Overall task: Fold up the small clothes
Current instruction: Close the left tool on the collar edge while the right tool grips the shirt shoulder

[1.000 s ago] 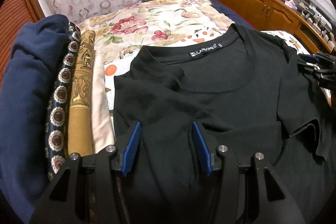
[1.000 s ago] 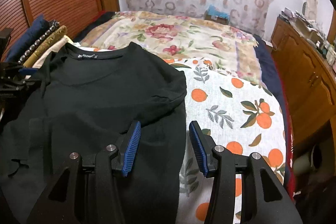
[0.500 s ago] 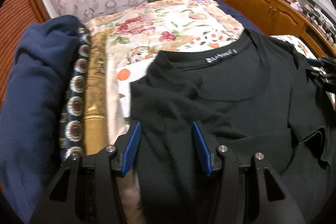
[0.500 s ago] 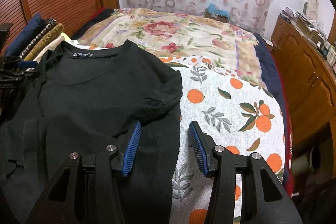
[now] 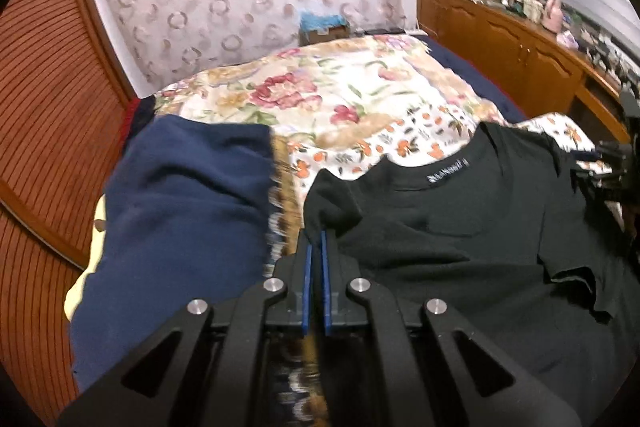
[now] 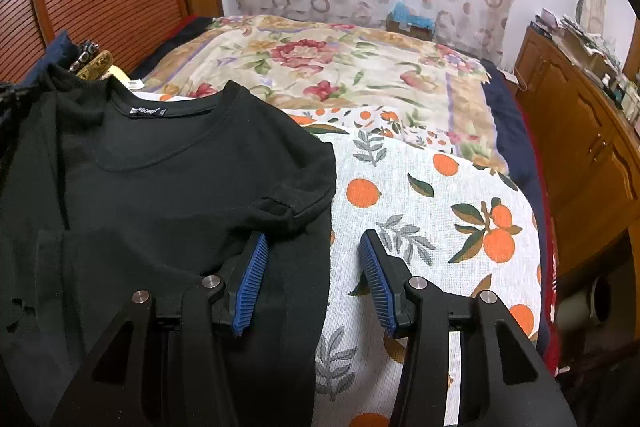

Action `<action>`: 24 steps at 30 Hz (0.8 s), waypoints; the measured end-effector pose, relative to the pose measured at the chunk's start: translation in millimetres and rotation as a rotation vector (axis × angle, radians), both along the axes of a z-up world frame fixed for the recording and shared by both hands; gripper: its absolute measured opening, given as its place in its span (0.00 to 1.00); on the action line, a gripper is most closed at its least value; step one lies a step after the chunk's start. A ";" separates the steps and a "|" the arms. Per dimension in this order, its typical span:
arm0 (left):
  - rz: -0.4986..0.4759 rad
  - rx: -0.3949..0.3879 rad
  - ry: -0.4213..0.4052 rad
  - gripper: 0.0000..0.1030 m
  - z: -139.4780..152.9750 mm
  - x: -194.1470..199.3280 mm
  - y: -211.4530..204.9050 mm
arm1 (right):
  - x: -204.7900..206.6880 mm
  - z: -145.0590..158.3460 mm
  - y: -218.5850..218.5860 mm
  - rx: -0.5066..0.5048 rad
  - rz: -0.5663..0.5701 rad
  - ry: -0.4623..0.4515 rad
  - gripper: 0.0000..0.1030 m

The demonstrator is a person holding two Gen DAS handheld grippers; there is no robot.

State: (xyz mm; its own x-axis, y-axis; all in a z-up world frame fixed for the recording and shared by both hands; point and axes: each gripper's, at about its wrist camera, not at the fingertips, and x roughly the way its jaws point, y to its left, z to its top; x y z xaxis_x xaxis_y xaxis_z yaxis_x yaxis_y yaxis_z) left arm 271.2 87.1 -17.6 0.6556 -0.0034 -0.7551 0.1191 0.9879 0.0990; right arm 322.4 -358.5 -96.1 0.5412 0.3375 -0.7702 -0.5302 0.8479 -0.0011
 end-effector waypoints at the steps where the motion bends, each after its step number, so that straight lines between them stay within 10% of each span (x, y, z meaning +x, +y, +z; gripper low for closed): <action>1: 0.003 -0.009 -0.005 0.01 1.5 -0.2 3.2 | 1.3 0.6 -1.1 0.002 -0.002 0.000 0.47; 18: -0.066 -0.097 -0.055 0.01 -0.7 -24.5 -8.9 | 29.5 0.8 20.3 0.014 -0.002 0.026 0.49; 22: -0.097 -0.114 -0.071 0.01 4.2 -36.2 -19.0 | 24.6 1.2 33.8 0.028 0.058 0.035 0.12; 24: -0.109 -0.124 -0.083 0.01 8.1 -44.7 -22.1 | 16.2 2.8 41.2 -0.001 0.078 0.021 0.09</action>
State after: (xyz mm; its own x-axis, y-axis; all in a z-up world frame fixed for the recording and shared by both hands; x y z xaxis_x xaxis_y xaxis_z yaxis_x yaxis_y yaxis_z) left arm 226.5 65.0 -9.5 0.7064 -0.1677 -0.6877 0.2225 0.9749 -0.0093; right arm 338.6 -317.3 -93.3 0.4975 0.3769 -0.7813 -0.5944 0.8041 0.0094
